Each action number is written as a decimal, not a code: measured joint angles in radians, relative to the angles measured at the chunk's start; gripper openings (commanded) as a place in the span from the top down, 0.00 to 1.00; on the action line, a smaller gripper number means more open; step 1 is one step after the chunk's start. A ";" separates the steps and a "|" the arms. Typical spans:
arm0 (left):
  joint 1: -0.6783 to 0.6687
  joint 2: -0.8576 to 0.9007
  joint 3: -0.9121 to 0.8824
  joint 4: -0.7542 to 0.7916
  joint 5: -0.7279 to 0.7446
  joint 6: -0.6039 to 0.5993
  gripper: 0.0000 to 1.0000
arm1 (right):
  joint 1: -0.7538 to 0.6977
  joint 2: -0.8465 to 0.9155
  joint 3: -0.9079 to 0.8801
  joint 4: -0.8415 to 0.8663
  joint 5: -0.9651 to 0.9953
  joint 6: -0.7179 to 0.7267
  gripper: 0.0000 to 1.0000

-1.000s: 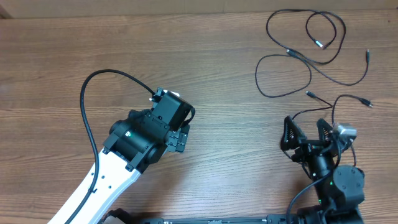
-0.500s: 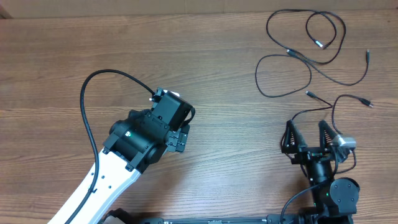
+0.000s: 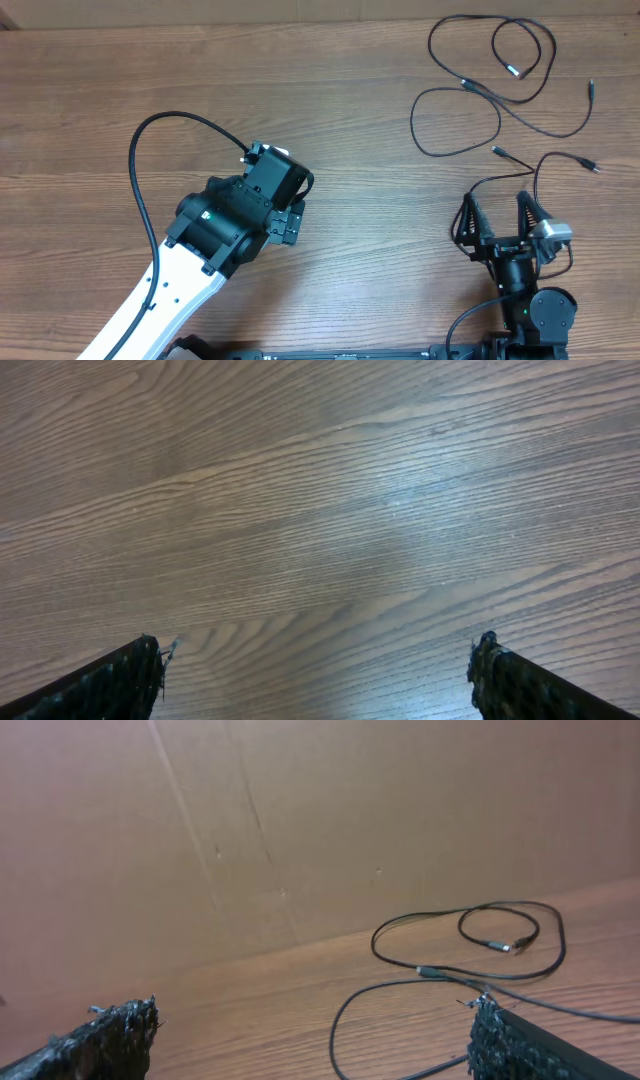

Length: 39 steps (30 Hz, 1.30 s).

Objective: Untangle cables

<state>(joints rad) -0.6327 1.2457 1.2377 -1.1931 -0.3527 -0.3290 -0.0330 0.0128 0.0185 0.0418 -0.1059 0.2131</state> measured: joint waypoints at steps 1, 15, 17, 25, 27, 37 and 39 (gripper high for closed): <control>0.000 0.000 0.000 0.000 0.000 0.000 0.00 | 0.000 0.000 0.000 -0.006 -0.001 -0.009 0.00; 0.000 0.000 0.000 0.000 0.000 0.000 0.00 | 0.000 0.000 0.000 -0.124 0.010 -0.111 0.00; 0.000 0.000 0.000 0.000 0.000 0.000 0.01 | 0.000 0.000 0.000 -0.125 0.010 -0.136 0.00; 0.000 0.000 0.000 0.000 0.000 0.000 0.01 | 0.000 0.000 0.000 -0.126 0.018 -0.232 0.00; 0.000 0.000 0.000 0.000 0.000 0.000 0.00 | 0.000 0.000 0.000 -0.125 0.021 -0.244 0.00; 0.000 0.000 0.000 0.000 0.000 0.000 0.01 | 0.035 0.000 0.000 -0.127 0.034 -0.263 0.00; 0.000 0.000 0.000 0.000 0.000 0.000 0.00 | 0.035 0.000 0.000 -0.127 0.035 -0.265 0.00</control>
<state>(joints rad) -0.6327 1.2457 1.2377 -1.1927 -0.3527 -0.3290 0.0025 0.0128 0.0185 -0.0849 -0.0708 -0.0521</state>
